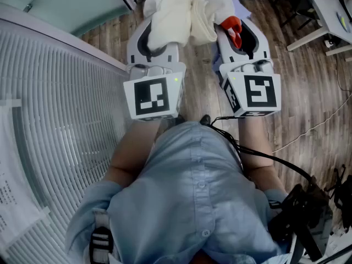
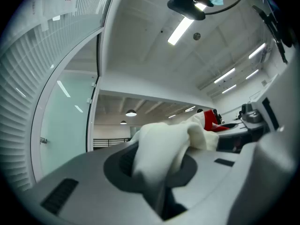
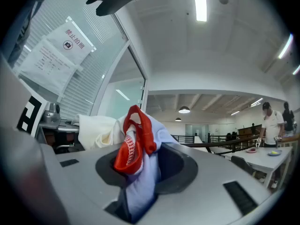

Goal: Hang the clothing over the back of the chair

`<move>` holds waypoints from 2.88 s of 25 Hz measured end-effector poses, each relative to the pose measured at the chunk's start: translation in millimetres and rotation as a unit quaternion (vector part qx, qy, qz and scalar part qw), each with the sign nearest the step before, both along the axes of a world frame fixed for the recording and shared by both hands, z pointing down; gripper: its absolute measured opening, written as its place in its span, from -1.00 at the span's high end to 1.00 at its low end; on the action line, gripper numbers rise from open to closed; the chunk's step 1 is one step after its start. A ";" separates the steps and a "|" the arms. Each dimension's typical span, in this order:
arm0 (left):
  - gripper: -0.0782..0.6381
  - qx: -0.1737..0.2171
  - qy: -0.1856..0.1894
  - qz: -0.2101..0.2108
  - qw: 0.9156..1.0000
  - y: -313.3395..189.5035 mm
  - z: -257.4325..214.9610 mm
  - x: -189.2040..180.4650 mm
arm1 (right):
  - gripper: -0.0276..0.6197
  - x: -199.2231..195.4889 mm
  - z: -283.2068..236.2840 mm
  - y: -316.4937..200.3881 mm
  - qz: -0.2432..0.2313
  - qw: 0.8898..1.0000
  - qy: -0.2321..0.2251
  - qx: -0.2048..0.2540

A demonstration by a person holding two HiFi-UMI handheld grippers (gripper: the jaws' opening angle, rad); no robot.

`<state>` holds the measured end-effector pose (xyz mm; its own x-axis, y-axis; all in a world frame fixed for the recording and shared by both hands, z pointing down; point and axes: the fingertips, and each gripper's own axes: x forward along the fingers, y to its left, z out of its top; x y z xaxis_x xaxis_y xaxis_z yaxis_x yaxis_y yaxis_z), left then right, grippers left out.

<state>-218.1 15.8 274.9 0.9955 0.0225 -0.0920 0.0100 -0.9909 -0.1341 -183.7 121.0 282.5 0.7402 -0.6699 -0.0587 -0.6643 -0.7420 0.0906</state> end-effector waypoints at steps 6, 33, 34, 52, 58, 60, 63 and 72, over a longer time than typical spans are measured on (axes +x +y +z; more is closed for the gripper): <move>0.60 -0.006 -0.003 -0.010 1.000 1.1 -2.4 -1.1 | 0.53 -0.6 0.2 2.8 0.002 1.000 0.000 0.002; 0.60 -0.004 -0.015 -0.004 1.000 2.4 26.4 128.3 | 0.53 121.4 32.9 5.8 0.001 1.000 -0.027 0.001; 0.60 -0.004 -0.015 -0.003 1.000 -3.4 27.1 139.6 | 0.53 132.5 33.2 -0.3 0.002 1.000 -0.026 0.000; 0.60 0.007 0.023 0.026 0.999 -86.2 7.1 274.8 | 0.53 261.6 7.7 -80.0 0.025 1.000 0.011 -0.001; 0.60 0.004 0.010 0.022 1.000 -83.5 22.3 319.3 | 0.53 307.0 22.1 -78.1 0.022 1.000 -0.001 -0.008; 0.60 0.013 0.004 0.020 1.000 -81.3 27.8 339.2 | 0.53 327.1 28.6 -77.3 0.019 1.000 -0.006 -0.008; 0.60 0.001 0.005 0.009 1.000 -82.3 29.4 359.5 | 0.53 349.3 32.3 -79.9 0.012 1.000 -0.007 -0.009; 0.60 0.020 0.009 -0.031 0.999 -89.9 16.9 437.2 | 0.53 435.1 18.7 -89.0 -0.021 1.000 0.006 0.006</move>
<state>219.1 -74.0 291.8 0.9934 -0.0354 -0.1093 -0.0541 -0.9834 -0.1732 251.4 32.0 301.2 0.7103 -0.7000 -0.0745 -0.6943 -0.7141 0.0899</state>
